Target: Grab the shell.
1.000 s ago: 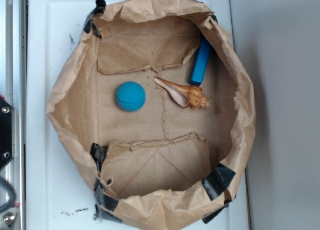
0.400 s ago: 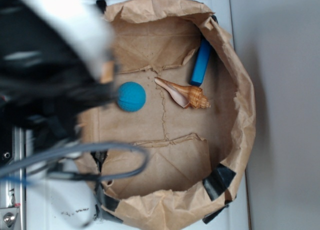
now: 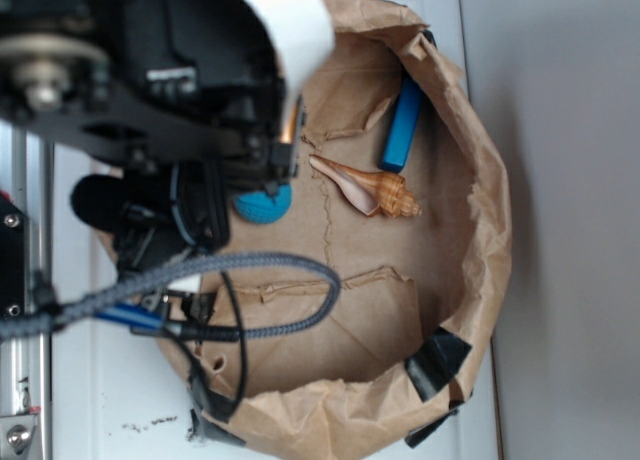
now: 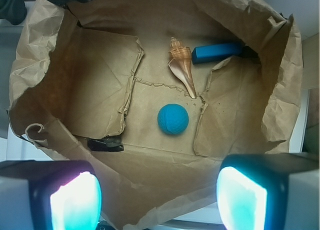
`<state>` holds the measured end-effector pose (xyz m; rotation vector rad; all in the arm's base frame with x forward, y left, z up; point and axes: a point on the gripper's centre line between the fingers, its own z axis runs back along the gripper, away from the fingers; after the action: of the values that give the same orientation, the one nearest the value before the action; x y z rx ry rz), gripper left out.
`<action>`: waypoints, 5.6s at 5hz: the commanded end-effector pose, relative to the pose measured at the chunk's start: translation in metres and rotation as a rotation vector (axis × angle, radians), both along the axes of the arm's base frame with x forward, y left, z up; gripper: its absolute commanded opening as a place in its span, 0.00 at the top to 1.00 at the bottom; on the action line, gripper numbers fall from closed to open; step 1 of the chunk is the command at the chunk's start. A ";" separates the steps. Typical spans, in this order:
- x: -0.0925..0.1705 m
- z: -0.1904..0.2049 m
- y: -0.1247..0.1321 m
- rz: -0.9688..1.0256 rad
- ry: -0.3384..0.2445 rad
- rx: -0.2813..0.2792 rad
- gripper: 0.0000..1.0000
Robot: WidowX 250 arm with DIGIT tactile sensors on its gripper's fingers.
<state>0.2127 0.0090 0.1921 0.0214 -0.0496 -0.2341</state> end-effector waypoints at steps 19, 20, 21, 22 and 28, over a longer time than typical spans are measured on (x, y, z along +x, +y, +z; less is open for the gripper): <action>0.111 -0.155 0.003 0.315 -0.051 0.043 0.00; 0.098 -0.137 0.014 0.324 -0.050 -0.027 0.00; 0.088 -0.122 0.022 0.345 -0.035 -0.071 0.00; 0.079 -0.116 0.025 0.354 -0.048 -0.084 0.00; 0.104 -0.161 -0.003 0.295 -0.039 -0.020 0.00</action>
<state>0.3088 0.0100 0.0266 0.0176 -0.0480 0.0761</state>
